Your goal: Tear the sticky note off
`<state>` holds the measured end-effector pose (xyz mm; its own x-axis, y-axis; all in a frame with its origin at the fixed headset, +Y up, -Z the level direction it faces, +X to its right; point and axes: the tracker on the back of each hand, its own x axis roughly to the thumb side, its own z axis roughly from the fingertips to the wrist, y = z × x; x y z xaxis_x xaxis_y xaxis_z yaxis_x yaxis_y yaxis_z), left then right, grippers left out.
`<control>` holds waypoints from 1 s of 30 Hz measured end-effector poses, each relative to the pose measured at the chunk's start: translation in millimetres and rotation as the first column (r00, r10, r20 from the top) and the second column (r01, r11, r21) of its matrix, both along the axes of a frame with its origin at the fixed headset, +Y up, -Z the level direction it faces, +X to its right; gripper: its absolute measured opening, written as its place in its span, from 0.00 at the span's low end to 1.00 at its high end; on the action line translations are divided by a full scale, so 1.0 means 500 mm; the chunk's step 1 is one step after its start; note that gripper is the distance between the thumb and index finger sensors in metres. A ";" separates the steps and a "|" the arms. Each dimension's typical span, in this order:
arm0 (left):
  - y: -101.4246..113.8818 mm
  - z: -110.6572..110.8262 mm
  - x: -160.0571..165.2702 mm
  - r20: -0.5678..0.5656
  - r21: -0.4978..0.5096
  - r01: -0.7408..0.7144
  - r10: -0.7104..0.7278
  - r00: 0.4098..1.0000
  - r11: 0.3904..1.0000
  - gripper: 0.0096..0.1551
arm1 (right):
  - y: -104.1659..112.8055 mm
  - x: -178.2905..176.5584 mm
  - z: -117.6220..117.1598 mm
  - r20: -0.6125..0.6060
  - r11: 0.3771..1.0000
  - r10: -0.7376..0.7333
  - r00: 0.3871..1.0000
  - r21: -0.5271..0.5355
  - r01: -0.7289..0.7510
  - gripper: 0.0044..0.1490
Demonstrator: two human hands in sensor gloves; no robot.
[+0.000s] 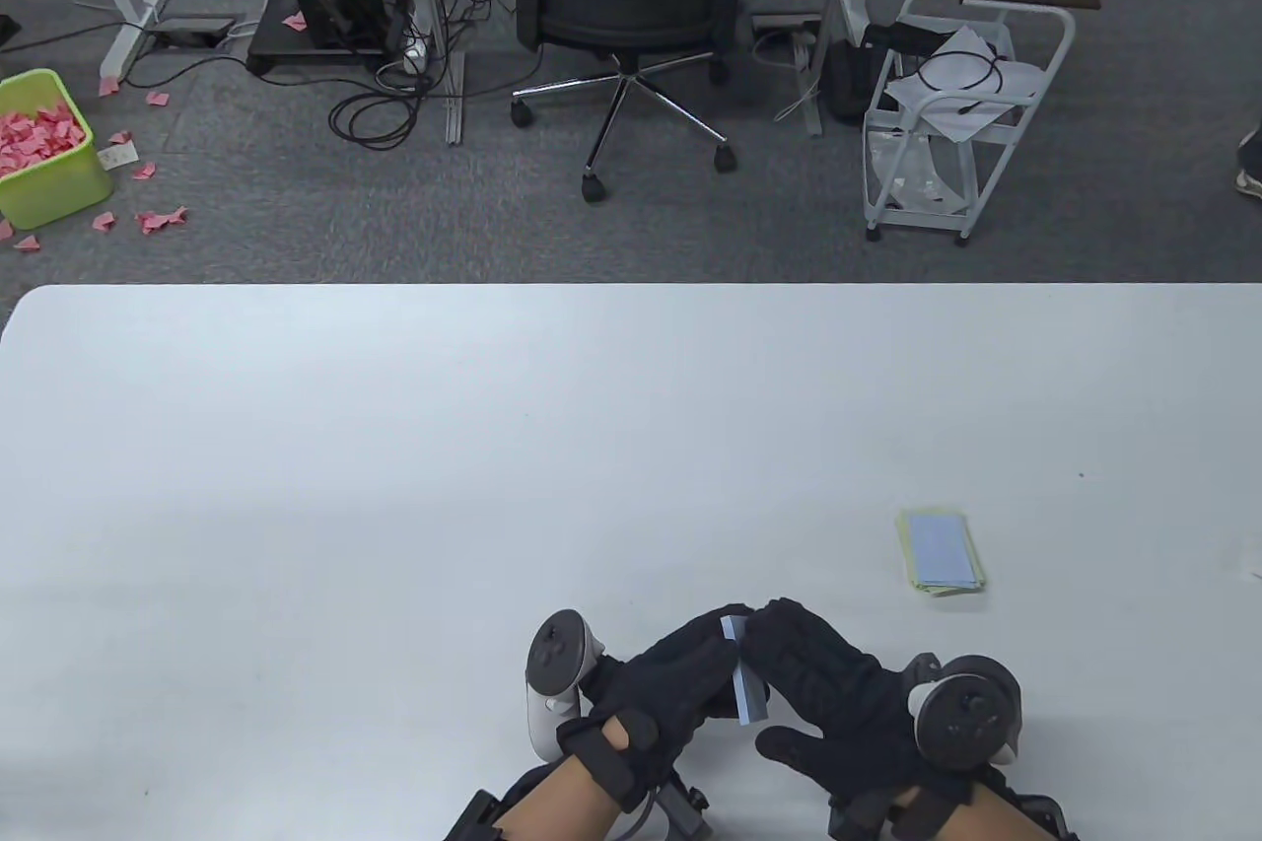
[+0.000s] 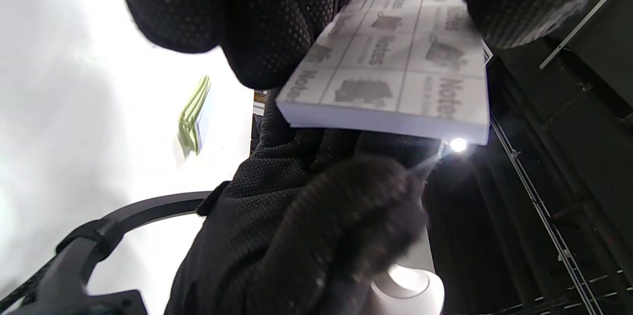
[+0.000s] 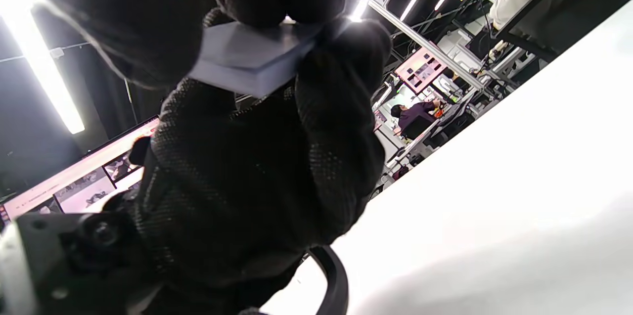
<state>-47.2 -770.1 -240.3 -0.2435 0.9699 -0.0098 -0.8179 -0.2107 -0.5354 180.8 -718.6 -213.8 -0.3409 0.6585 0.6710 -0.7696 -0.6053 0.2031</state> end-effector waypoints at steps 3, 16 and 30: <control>0.000 0.001 0.001 -0.005 -0.011 -0.004 0.003 1.000 1.000 0.53 | 0.000 0.000 -0.001 0.012 1.000 -0.001 1.000 0.005 0.001 0.42; 0.003 0.010 0.008 -0.038 0.005 0.002 -0.002 0.999 1.000 0.53 | 0.007 0.000 0.010 0.055 0.997 -0.046 0.997 0.066 0.043 0.37; 0.012 0.031 0.047 -0.141 0.069 0.007 0.002 0.990 0.998 0.47 | 0.003 -0.031 0.017 0.211 0.995 -0.093 0.973 -0.006 0.096 0.29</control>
